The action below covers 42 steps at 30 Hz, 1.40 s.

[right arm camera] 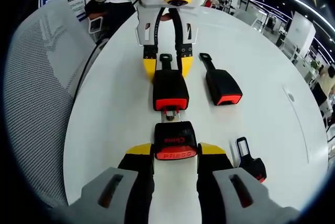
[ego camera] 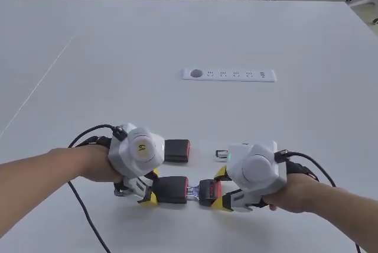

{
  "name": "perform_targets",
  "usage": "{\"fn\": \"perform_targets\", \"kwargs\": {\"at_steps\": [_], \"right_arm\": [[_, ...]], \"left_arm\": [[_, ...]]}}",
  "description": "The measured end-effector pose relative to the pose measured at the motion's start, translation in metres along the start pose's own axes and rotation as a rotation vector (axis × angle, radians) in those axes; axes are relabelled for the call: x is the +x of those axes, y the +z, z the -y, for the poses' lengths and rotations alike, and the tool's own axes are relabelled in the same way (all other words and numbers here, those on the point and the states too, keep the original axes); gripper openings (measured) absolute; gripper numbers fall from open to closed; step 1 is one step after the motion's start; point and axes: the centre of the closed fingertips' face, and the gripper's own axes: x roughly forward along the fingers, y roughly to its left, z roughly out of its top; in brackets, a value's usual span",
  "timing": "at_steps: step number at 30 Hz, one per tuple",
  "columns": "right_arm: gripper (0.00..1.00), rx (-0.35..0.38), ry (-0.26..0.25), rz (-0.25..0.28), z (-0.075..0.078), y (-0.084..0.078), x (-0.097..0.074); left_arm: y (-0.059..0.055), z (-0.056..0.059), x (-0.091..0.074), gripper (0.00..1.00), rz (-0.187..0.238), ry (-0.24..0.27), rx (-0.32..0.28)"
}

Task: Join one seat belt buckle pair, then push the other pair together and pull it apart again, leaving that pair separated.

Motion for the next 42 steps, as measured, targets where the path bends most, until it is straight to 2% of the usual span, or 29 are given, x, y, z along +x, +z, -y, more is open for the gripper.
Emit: {"fn": "perform_targets", "kwargs": {"at_steps": [37, 42], "right_arm": [[0.27, 0.008, 0.008, -0.004, 0.0008, 0.0014, 0.0027], [0.27, -0.002, 0.013, -0.004, 0.0015, 0.0022, 0.003]], "left_arm": [[0.0013, -0.0003, 0.0007, 0.3, 0.012, -0.007, 0.011], [0.0013, -0.0002, 0.0008, 0.3, 0.003, -0.01, 0.022]]}}
